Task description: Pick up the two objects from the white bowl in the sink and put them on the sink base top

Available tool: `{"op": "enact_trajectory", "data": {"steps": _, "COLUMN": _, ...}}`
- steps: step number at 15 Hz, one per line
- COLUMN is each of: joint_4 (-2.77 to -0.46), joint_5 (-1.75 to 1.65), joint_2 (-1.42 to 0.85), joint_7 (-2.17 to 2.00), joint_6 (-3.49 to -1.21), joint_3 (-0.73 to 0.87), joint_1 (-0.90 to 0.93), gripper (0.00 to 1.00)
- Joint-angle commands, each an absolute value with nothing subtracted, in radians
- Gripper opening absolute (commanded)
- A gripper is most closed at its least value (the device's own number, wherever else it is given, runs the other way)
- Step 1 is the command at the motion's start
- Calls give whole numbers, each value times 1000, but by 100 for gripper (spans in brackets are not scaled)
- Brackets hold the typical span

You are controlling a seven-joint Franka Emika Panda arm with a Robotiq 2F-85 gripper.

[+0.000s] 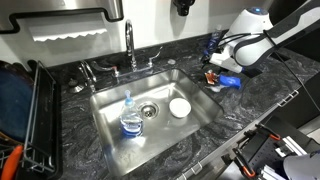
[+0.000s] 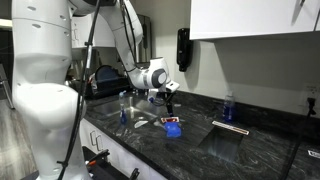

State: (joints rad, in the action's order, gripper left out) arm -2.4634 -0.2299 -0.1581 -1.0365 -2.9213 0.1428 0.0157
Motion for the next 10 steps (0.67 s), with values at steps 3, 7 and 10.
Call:
{"op": "enact_trajectory", "data": {"steps": 3, "joint_4": -2468, "joint_5": 33, "joint_2": -34, "joint_7": -799, "joint_6": -2742, "joint_3": 47, "joint_1": 11, "gripper": 100}}
{"op": "enact_trajectory", "data": {"steps": 7, "joint_4": -2436, "joint_5": 96, "joint_2": 45, "joint_7": -690, "joint_6": -2482, "joint_3": 15, "joint_1": 25, "gripper": 100}}
{"op": "enact_trajectory", "data": {"steps": 10, "joint_4": -2421, "joint_5": 12, "joint_2": 100, "joint_7": -749, "joint_6": -2354, "joint_3": -22, "joint_1": 35, "gripper": 100}}
